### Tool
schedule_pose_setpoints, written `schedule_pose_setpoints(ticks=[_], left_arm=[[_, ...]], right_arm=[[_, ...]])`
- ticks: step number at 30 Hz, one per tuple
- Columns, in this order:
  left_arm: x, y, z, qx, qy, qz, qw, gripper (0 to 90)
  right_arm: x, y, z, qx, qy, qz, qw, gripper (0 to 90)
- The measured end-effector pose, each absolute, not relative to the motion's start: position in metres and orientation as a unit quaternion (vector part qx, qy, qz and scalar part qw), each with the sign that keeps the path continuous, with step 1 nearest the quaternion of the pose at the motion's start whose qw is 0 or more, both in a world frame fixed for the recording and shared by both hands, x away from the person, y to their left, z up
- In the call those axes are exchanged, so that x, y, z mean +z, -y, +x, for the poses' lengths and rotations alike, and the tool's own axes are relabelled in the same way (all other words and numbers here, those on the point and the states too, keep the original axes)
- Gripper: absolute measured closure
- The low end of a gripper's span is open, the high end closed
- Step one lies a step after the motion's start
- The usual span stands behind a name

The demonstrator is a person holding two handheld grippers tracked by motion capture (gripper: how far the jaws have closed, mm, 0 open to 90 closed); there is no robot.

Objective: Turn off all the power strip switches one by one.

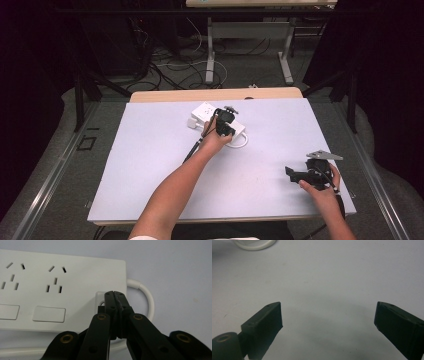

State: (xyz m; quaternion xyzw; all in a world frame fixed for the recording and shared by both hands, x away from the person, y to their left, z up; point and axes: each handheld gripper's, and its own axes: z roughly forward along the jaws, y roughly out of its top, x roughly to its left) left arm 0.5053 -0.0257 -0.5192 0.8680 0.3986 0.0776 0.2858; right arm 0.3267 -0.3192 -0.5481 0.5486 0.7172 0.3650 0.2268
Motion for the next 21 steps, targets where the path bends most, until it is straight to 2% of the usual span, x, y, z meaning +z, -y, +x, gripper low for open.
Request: schedule_pose_setpoints(ticks=[10,13,21], left_arm=[[-0.516,0.025,0.504,0.091,-0.404,0.863,0.288,90.0],[-0.512,0.020,0.508,0.085,-0.415,0.853,0.306,90.0],[-0.503,0.005,0.517,0.089,-0.427,0.845,0.308,90.0]], right_arm=[[-0.548,0.321,0.326,0.365,-0.715,0.552,0.226,7.1],[-0.549,0.322,0.327,0.365,-0.716,0.550,0.227,7.1],[-0.548,0.321,0.327,0.366,-0.716,0.548,0.228,7.1]])
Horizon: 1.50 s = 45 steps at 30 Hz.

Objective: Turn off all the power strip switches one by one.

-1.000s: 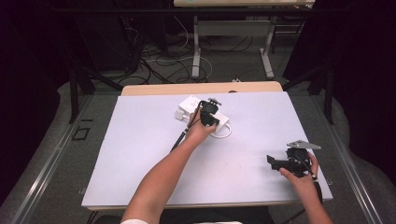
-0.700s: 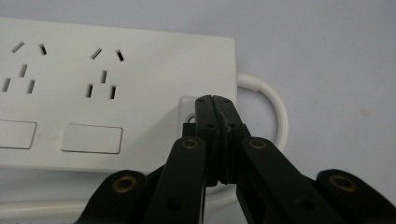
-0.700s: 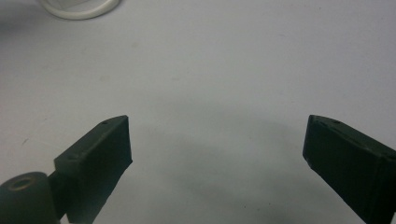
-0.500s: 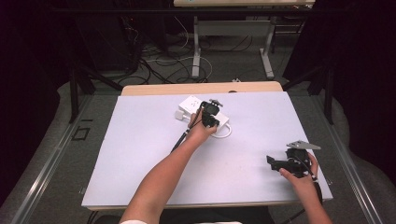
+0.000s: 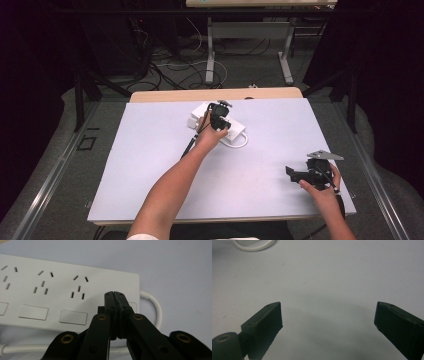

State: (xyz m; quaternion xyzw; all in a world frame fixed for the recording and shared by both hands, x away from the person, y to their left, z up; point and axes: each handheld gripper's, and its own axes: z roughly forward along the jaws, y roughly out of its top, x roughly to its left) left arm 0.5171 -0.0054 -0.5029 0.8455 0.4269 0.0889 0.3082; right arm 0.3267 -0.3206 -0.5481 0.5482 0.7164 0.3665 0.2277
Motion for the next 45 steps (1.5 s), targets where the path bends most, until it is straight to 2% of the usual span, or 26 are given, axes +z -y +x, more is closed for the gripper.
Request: schedule_pose_setpoints(ticks=[13,45], left_arm=[[-0.485,-0.012,0.524,0.099,-0.441,0.831,0.324,90.0],[-0.509,-0.025,0.545,0.091,-0.461,0.833,0.291,90.0]], right_arm=[[-0.546,0.319,0.326,0.372,-0.709,0.548,0.241,7.1],[-0.549,0.319,0.327,0.368,-0.715,0.547,0.232,5.9]])
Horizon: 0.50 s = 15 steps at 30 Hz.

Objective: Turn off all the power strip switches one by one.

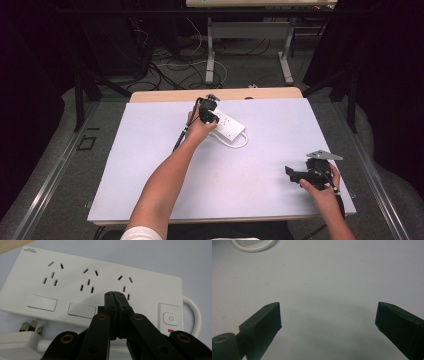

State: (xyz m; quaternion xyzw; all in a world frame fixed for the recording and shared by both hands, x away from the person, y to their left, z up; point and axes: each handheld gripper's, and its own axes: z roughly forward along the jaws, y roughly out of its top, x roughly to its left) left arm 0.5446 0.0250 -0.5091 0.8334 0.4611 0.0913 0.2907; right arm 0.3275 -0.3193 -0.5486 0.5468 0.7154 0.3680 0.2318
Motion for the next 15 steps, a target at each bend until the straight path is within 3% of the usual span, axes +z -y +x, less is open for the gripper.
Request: schedule_pose_setpoints(ticks=[15], left_arm=[[-0.518,-0.036,0.547,0.092,-0.463,0.836,0.280,90.0]], right_arm=[[-0.549,0.319,0.328,0.367,-0.715,0.549,0.231,5.9]])
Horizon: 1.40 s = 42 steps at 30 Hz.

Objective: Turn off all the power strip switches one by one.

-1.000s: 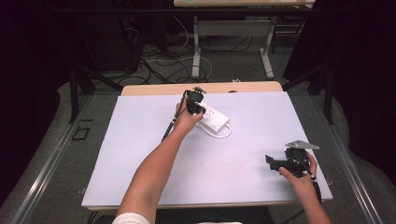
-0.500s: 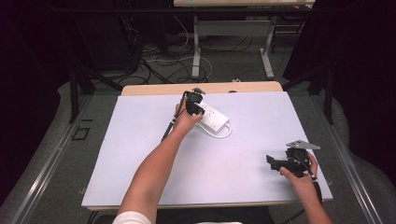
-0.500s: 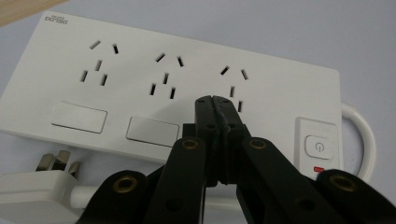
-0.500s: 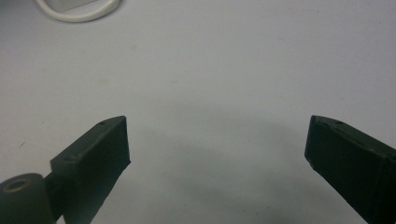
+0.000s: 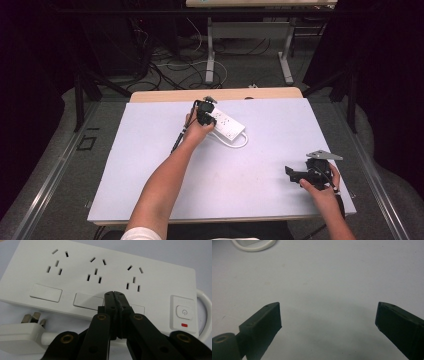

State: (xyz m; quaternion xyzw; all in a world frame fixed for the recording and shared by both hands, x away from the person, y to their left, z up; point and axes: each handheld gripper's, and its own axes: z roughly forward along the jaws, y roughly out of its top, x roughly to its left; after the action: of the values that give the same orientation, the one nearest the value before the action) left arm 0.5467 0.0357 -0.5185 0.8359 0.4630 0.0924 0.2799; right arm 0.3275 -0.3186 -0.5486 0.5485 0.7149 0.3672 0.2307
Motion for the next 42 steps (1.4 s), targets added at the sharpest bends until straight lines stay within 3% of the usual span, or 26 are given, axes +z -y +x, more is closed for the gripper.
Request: schedule_pose_setpoints(ticks=[42], left_arm=[[-0.5191,-0.0287,0.5458,0.095,-0.452,0.841,0.283,90.0]], right_arm=[[-0.5500,0.3186,0.3284,0.366,-0.719,0.544,0.230,5.8]])
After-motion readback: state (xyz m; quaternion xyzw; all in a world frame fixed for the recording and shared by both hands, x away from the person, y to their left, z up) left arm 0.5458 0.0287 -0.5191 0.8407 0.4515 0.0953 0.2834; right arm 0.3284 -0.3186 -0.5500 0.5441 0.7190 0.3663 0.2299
